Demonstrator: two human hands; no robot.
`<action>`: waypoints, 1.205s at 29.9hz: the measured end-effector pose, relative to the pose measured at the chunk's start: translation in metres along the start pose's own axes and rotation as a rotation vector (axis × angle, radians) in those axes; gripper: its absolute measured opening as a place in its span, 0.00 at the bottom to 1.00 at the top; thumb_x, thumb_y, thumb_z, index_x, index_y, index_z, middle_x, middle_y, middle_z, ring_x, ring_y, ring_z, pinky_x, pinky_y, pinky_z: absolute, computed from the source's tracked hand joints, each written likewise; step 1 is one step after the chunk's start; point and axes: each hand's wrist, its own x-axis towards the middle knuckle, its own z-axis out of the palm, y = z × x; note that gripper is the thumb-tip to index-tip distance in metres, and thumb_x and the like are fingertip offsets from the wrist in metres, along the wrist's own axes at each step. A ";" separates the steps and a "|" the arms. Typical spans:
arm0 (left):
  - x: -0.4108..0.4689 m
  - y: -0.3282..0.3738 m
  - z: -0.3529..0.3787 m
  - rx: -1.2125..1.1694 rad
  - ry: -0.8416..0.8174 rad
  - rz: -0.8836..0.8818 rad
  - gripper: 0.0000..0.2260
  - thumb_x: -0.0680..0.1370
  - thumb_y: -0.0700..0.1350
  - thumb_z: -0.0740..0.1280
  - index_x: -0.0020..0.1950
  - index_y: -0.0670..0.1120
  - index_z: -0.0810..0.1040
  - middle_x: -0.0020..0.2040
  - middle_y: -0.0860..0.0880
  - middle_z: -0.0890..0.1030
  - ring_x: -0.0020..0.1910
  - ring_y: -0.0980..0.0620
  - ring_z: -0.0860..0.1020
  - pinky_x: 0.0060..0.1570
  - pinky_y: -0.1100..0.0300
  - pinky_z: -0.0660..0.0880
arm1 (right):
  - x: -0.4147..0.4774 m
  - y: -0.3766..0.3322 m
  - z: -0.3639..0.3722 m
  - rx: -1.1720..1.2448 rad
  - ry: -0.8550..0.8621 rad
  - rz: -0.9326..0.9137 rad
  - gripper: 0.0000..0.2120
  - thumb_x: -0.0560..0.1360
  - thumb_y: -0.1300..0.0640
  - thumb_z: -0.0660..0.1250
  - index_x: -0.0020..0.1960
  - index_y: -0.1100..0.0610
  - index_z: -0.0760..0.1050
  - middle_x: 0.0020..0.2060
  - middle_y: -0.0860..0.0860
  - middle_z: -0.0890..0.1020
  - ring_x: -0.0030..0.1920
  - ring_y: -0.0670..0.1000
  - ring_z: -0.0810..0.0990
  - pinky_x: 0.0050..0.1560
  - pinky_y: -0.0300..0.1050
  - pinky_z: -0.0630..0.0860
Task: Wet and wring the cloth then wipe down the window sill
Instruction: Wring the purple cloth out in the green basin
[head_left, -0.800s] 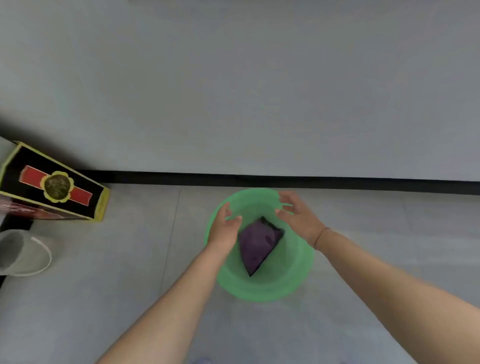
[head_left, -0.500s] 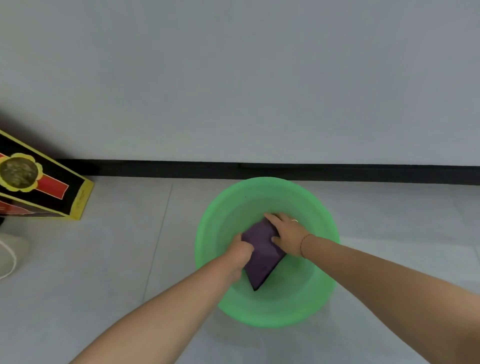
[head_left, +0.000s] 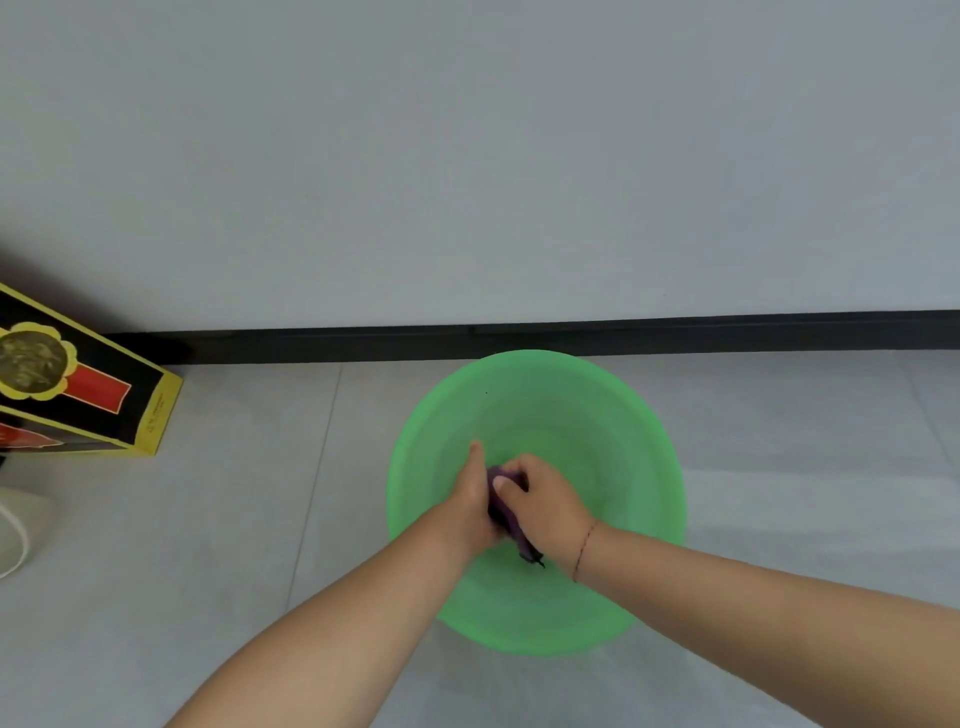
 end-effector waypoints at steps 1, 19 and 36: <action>-0.002 0.002 -0.005 0.038 -0.007 0.037 0.32 0.80 0.60 0.53 0.30 0.39 0.80 0.28 0.41 0.81 0.34 0.46 0.80 0.37 0.54 0.73 | -0.011 -0.008 0.002 0.043 0.016 -0.059 0.04 0.78 0.59 0.62 0.45 0.53 0.72 0.40 0.47 0.77 0.41 0.45 0.74 0.44 0.39 0.67; 0.000 0.010 0.021 0.234 0.238 0.238 0.13 0.83 0.46 0.55 0.52 0.40 0.74 0.53 0.39 0.79 0.52 0.42 0.78 0.57 0.48 0.75 | 0.055 0.039 -0.043 -0.823 0.306 -0.129 0.16 0.81 0.46 0.48 0.48 0.55 0.68 0.44 0.53 0.78 0.39 0.52 0.74 0.39 0.47 0.73; -0.021 0.020 0.016 -0.019 -0.160 0.007 0.14 0.80 0.45 0.60 0.37 0.42 0.75 0.30 0.44 0.78 0.32 0.48 0.79 0.34 0.58 0.77 | 0.007 -0.003 -0.015 -0.128 0.117 -0.205 0.12 0.75 0.52 0.66 0.35 0.45 0.68 0.29 0.41 0.73 0.31 0.38 0.69 0.32 0.29 0.66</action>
